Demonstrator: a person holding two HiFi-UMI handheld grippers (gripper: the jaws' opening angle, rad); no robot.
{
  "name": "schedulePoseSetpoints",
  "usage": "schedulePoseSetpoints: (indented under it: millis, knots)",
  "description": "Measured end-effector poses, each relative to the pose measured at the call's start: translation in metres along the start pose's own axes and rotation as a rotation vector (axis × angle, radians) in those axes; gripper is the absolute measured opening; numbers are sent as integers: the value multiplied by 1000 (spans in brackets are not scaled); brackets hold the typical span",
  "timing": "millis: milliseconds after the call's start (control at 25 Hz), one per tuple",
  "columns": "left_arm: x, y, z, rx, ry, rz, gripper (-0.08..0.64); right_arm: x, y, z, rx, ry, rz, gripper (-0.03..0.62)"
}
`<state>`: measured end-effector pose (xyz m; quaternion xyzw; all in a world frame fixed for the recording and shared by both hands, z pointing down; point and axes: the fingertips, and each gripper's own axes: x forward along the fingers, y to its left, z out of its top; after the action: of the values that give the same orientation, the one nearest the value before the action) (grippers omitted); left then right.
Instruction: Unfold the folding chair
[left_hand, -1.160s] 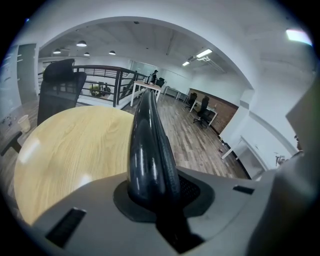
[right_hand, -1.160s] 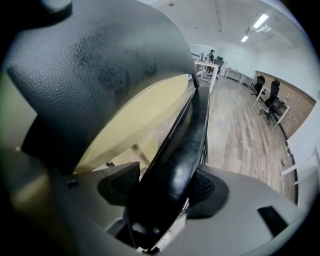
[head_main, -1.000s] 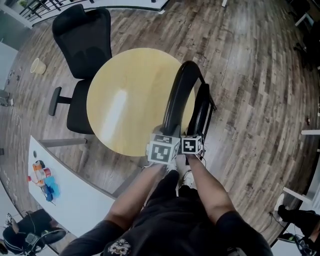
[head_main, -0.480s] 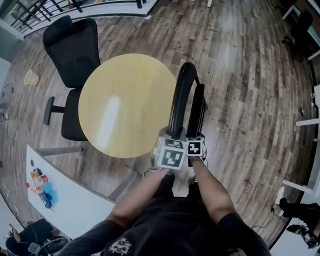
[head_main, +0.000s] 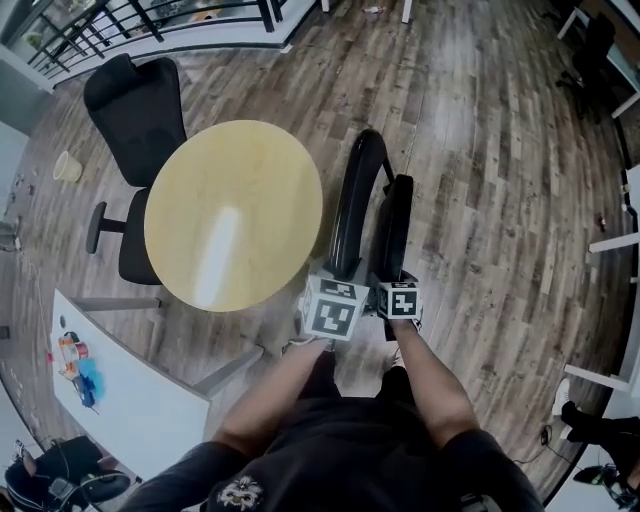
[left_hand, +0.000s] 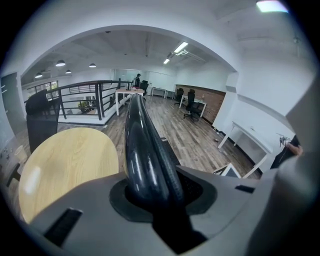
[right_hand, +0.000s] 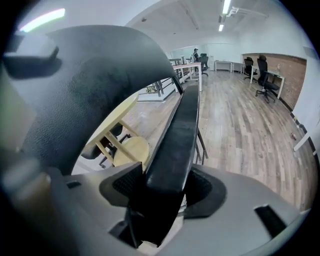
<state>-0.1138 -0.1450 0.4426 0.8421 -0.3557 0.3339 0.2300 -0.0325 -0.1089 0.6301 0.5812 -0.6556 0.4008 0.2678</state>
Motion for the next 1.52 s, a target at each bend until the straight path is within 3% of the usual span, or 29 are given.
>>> schedulePoseSetpoints:
  millis: [120,320,440,560,960,1240,1520]
  knots:
    - [9,-15,-1,8,8,28,109,-18,-51,-18,58,-3,60,256]
    - [26,-29,-13,-50,35,9,109,-38,-140,-53,131,32,181,265]
    - [42,-34,-25,-71,47,6,123,-39,-194,-81,220,59,226,351]
    - [62,-41,-38,-83,49,7,137,-33,-250,-106,317,55,234,389]
    - [132,-77,-70,-120,60,27,170,17,-408,-198,405,90,204,394]
    - [180,-101,-90,-153,51,15,170,54,-482,-241,477,64,307,400]
    - [209,-126,-104,-149,42,-7,169,73,-523,-275,524,48,392,403]
